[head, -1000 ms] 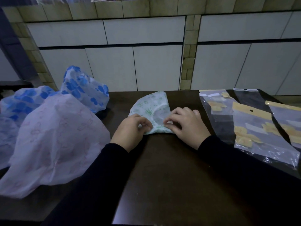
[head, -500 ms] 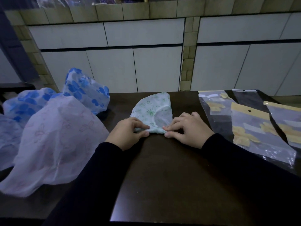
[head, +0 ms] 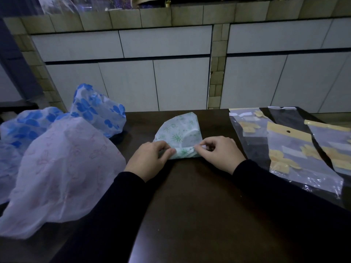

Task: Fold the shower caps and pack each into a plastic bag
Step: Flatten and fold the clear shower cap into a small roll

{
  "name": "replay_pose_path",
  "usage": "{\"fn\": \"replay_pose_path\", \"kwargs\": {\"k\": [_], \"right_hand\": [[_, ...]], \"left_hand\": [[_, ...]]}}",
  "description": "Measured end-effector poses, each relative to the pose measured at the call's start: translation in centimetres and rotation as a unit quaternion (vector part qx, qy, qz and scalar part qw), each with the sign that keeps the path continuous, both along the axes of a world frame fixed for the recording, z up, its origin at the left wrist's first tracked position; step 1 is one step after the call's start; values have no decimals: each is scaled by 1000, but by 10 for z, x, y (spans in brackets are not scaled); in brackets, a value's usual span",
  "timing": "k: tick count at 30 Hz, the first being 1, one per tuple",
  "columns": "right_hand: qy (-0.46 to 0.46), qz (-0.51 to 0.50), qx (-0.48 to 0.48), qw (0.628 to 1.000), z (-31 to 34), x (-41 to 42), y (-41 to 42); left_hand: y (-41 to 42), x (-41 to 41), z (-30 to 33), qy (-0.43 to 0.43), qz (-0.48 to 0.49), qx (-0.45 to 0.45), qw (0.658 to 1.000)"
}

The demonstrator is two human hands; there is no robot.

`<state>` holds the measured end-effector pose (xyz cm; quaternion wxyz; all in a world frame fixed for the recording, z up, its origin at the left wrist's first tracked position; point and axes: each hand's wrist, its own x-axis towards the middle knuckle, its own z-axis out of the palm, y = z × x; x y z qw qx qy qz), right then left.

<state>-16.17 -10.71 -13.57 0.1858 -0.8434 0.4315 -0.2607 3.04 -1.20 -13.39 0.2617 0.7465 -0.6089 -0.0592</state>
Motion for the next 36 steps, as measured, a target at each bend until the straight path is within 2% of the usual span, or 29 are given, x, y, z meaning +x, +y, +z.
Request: {"fn": "replay_pose_path", "kwargs": {"k": [5, 10, 13, 15, 18, 21, 27, 32, 36], "right_hand": [[36, -34, -8, 999, -1, 2, 2], [82, -55, -97, 990, -2, 3, 3], [75, -39, -184, 979, -1, 1, 6], [103, -16, -207, 973, 1, 1, 8], [162, 5, -191, 968, 4, -2, 7], [197, 11, -169, 966, 5, -6, 8], [187, 9, -117, 975, 8, -8, 3], [204, -5, -199, 958, 8, -2, 10], [209, -19, -192, 959, 7, 4, 7]], "left_hand": [[-2, -3, 2, 2, 34, -19, 999], [-4, -6, 2, -31, 52, -51, 997], [-3, -9, 3, -82, 9, -111, 990], [-3, -10, 2, -62, -40, -108, 991], [-4, -9, 1, -5, -49, -72, 996], [-5, -8, 0, 12, -35, -33, 999], [-2, -4, -2, 18, -35, -17, 999], [-1, -3, 1, -21, -46, -36, 998], [-5, -5, 4, 1, -27, -37, 999]]}}
